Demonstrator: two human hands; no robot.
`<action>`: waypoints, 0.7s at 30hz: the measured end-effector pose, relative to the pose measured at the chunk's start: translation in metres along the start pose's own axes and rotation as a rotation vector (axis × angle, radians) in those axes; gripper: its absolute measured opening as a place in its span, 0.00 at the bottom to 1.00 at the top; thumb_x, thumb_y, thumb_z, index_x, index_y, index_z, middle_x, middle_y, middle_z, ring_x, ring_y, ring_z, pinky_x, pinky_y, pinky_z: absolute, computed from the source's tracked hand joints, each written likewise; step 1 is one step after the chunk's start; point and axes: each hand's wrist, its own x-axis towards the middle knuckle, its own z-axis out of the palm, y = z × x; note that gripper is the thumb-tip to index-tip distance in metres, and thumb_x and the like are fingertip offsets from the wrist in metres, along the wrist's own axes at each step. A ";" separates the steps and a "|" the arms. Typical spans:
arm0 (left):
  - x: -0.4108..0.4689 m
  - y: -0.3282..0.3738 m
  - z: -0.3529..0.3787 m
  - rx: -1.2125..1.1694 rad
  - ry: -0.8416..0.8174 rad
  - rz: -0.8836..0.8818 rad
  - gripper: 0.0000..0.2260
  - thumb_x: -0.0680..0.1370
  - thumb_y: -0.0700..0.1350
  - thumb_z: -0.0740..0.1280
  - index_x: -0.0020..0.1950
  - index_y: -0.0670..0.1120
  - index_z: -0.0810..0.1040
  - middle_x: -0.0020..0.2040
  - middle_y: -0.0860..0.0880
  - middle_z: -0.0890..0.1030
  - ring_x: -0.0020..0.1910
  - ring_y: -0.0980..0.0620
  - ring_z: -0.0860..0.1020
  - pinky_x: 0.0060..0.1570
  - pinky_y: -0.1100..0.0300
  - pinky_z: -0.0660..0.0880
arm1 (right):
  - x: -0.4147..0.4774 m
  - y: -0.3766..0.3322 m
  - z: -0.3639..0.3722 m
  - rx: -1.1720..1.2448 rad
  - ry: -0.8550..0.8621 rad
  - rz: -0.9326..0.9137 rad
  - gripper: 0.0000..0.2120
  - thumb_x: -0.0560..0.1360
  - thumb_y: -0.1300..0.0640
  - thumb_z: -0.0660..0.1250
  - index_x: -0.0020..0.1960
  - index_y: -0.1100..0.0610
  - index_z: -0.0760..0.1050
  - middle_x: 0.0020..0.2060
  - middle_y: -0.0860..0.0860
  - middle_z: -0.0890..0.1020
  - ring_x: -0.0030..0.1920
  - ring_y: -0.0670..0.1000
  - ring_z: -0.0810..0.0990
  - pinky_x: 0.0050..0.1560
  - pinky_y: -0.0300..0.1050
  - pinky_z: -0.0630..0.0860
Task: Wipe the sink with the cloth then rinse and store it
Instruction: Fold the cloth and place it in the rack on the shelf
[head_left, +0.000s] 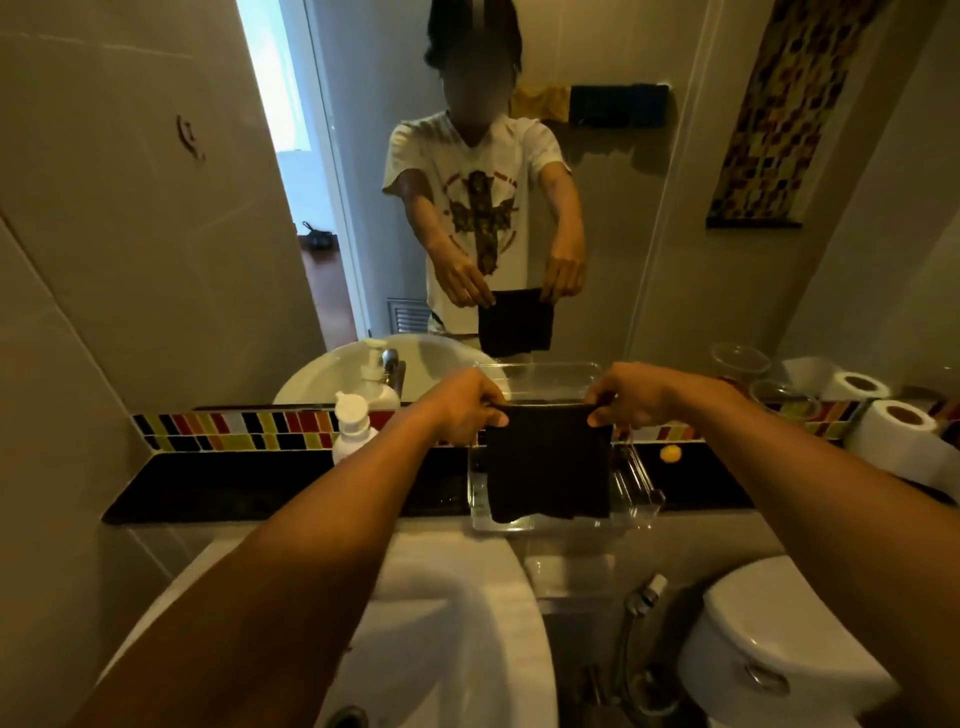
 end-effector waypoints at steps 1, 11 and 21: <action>0.007 -0.002 0.002 -0.001 0.006 -0.011 0.10 0.77 0.41 0.67 0.57 0.42 0.79 0.52 0.45 0.80 0.44 0.56 0.77 0.50 0.57 0.76 | 0.010 0.007 0.001 0.002 0.005 -0.001 0.06 0.77 0.54 0.65 0.51 0.54 0.78 0.47 0.54 0.81 0.46 0.52 0.80 0.48 0.46 0.77; 0.057 -0.034 0.044 0.053 0.291 -0.119 0.08 0.78 0.43 0.66 0.56 0.48 0.80 0.52 0.48 0.81 0.53 0.51 0.78 0.56 0.52 0.77 | 0.080 0.046 0.050 0.118 0.327 -0.100 0.08 0.77 0.57 0.64 0.55 0.51 0.77 0.49 0.51 0.80 0.47 0.48 0.79 0.49 0.45 0.77; 0.020 -0.082 0.117 0.426 0.188 -0.078 0.13 0.79 0.54 0.60 0.48 0.49 0.82 0.54 0.50 0.80 0.59 0.51 0.72 0.60 0.54 0.65 | 0.089 0.061 0.143 0.232 -0.051 -0.032 0.11 0.79 0.61 0.59 0.58 0.54 0.76 0.59 0.52 0.78 0.59 0.51 0.76 0.58 0.43 0.72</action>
